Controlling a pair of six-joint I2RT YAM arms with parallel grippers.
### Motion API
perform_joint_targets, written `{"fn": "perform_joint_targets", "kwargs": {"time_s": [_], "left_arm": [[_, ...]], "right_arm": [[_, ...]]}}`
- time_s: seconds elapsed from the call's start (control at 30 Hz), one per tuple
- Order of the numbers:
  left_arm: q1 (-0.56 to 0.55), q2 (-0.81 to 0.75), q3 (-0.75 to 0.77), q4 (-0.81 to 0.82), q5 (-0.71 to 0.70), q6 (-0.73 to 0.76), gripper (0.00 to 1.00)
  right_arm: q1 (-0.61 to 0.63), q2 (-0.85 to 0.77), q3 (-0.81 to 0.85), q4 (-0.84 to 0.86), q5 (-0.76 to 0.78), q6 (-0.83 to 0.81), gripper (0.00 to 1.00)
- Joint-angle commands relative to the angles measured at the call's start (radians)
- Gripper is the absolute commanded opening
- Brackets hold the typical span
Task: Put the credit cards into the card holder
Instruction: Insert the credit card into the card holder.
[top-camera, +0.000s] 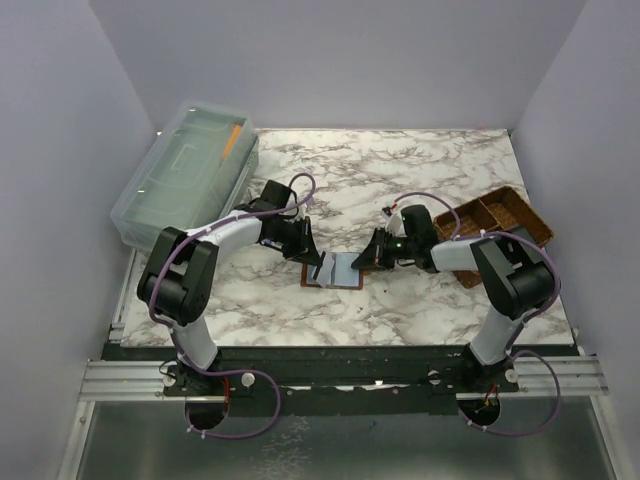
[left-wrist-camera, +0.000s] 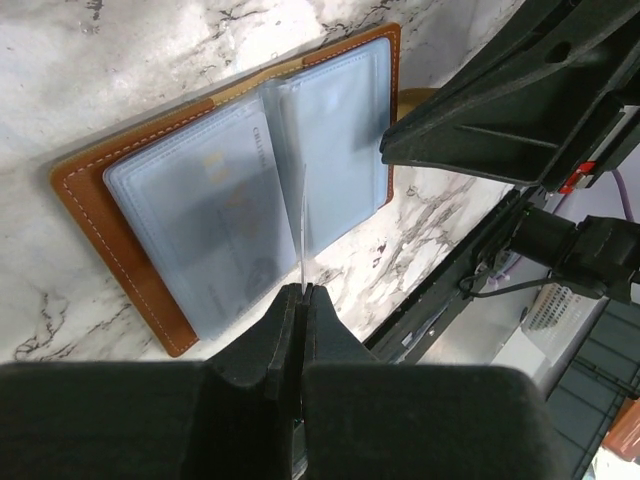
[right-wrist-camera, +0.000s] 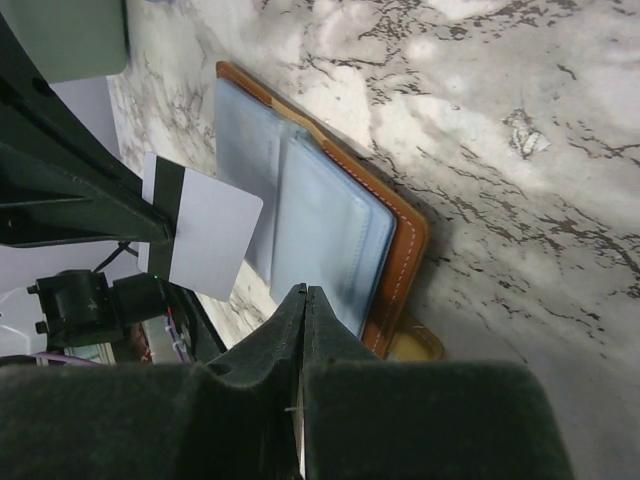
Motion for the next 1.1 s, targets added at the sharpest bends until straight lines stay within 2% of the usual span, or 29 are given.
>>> {"fn": "perform_joint_targets", "kwargs": {"time_s": [0.0,0.53,1.07], "left_arm": [[0.004,0.032,-0.001,0.029,0.053,0.028,0.0],[0.004,0.088,-0.001,0.076,0.114,-0.002,0.0],[0.003,0.115,-0.026,0.195,0.032,-0.131,0.0]], "right_arm": [[-0.001,0.033,-0.011,0.025,0.024,-0.023,0.04],[-0.001,0.06,-0.006,0.022,0.015,-0.031,0.02],[-0.001,0.063,-0.027,0.061,0.01,-0.018,0.0]]}}
